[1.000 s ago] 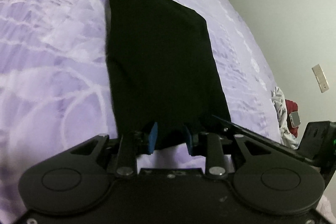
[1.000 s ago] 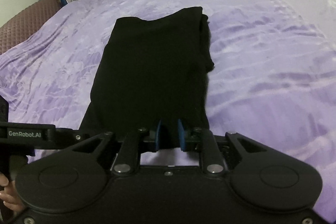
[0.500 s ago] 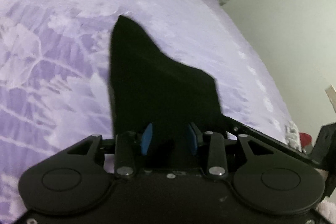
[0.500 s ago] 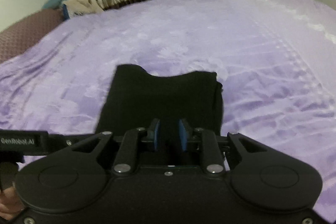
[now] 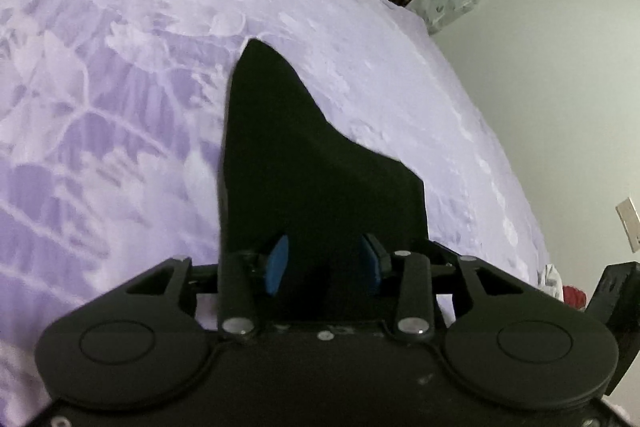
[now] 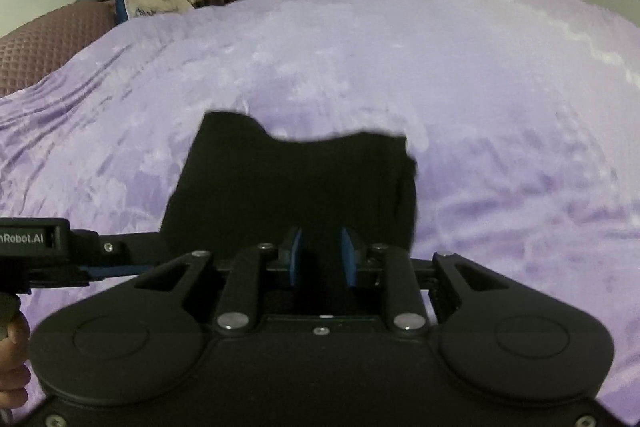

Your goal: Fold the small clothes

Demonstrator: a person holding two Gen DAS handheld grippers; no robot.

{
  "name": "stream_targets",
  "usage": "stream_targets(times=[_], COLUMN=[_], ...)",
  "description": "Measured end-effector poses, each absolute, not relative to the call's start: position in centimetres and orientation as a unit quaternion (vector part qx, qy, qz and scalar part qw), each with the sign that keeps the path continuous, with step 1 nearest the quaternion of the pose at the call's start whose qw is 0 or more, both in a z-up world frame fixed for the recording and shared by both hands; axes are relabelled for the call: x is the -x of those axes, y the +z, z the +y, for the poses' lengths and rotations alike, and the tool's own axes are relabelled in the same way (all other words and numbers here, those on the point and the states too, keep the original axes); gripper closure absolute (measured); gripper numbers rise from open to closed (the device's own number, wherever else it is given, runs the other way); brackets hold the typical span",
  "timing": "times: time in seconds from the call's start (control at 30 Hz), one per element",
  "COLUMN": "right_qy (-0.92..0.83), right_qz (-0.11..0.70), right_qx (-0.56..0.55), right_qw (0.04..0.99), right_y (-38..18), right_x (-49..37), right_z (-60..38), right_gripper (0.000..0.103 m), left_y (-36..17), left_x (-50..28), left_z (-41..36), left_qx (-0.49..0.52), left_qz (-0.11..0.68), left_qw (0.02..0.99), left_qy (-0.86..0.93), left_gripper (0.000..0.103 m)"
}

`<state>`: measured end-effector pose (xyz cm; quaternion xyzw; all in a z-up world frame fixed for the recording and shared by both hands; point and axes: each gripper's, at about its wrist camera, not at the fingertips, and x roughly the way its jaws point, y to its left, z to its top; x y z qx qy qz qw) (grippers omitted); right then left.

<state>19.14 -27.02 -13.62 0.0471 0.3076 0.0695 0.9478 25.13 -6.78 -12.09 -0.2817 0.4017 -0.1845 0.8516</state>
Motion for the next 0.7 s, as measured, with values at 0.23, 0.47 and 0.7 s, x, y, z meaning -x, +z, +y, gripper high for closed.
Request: stream_targets(times=[0.23, 0.47, 0.7], right_qy=[0.05, 0.039, 0.045], right_qz=[0.304, 0.327, 0.328], right_qx=[-0.026, -0.013, -0.018], right_qw=[0.951, 0.944, 0.943], right_y=[-13.3, -14.7, -14.4], right_x=[-21.7, -23.0, -22.4], right_z=[-26.4, -26.3, -26.7], right_gripper=[0.089, 0.089, 0.089], left_y=[-12.6, -13.7, -13.6], left_x=[-27.1, -27.8, -27.1], left_z=[-6.7, -6.9, -6.6], left_qx=[0.267, 0.268, 0.277], left_qz=[0.412, 0.424, 0.42], left_qw=[0.854, 0.849, 0.848], left_qy=[-0.17, -0.167, -0.167], left_gripper=[0.063, 0.063, 0.063])
